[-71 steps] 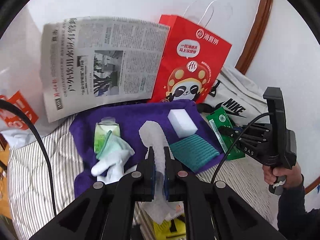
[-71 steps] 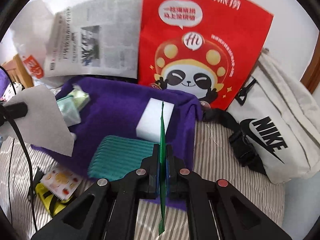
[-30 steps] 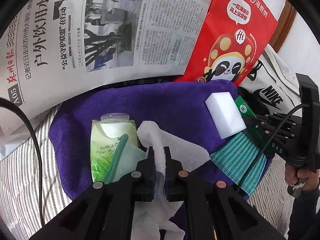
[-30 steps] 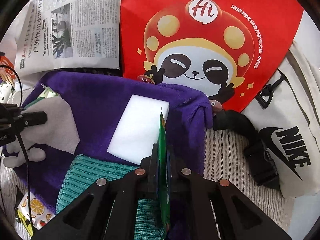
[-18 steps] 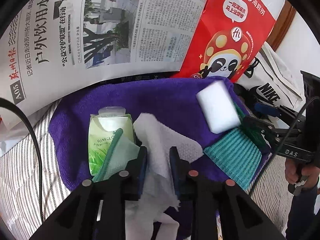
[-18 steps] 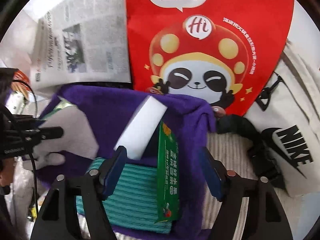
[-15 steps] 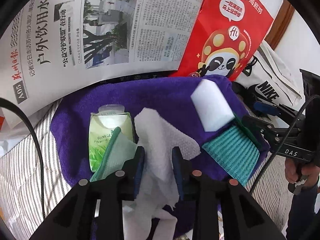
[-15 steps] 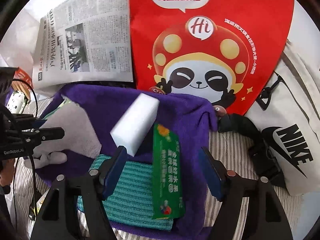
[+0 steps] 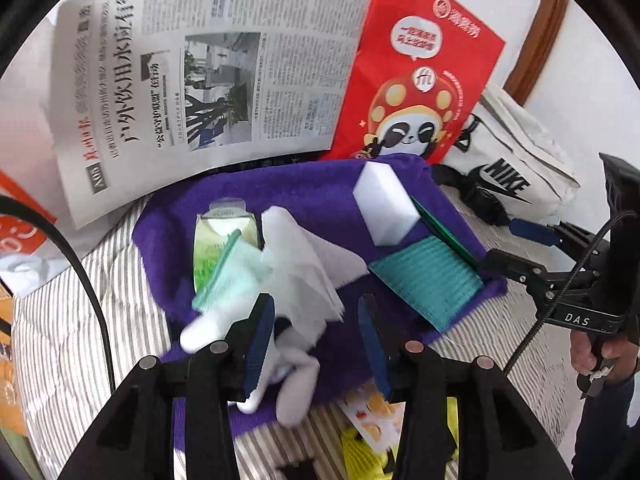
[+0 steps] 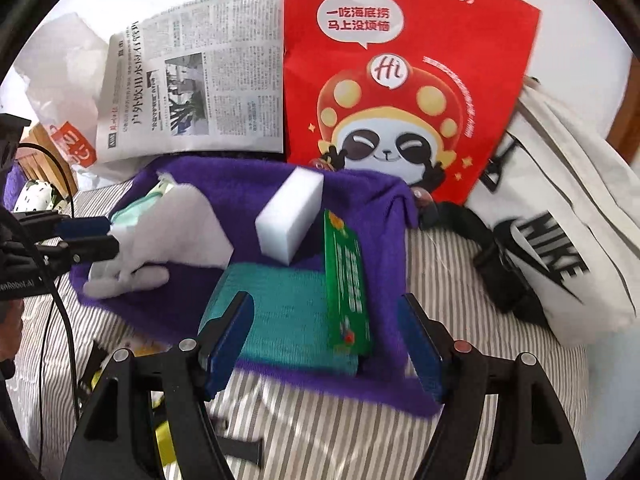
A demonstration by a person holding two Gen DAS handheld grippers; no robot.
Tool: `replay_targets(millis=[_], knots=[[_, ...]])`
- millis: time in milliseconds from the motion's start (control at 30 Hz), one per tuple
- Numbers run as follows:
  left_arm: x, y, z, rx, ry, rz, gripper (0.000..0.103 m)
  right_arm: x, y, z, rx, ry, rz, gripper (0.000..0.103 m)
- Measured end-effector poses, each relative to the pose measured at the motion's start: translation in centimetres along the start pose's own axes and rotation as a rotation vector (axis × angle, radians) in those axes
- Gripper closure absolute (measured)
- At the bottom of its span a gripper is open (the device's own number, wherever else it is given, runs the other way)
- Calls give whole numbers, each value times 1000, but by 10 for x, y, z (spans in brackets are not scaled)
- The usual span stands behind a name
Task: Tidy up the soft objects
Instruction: 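Lower the wipe and green card onto the towel while opening both grippers, then grasp the black strap on the bed with the left gripper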
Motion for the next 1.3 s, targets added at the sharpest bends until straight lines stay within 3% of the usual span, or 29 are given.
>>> replay_targets(millis=[400, 667, 800, 967, 1100, 1300], knots=[[-74, -20, -25, 20, 49, 15, 62, -67, -20, 3, 12, 45, 39, 30], [-122, 6, -13, 46, 6, 88, 62, -97, -18, 8, 57, 82, 76, 30], [-134, 17, -8, 52, -4, 105, 62, -103, -21, 12, 56, 82, 80, 30], [-141, 23, -2, 65, -10, 102, 74, -107, -24, 13, 44, 77, 83, 30], [-142, 23, -1, 66, -9, 95, 74, -108, -20, 14, 40, 77, 97, 30], [-146, 24, -12, 161, 51, 89, 82, -109, -9, 20, 55, 81, 123, 30]])
Point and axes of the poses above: each gripper's, at about its wrist camera, not at the fingertips, and y roughly the way its jaws point, z to its left, x to its top, the point moved 4 cm from there along y, roughly the way its jaws point, and after that the axes turned 13 degrees about z, right-handed, at the moved point
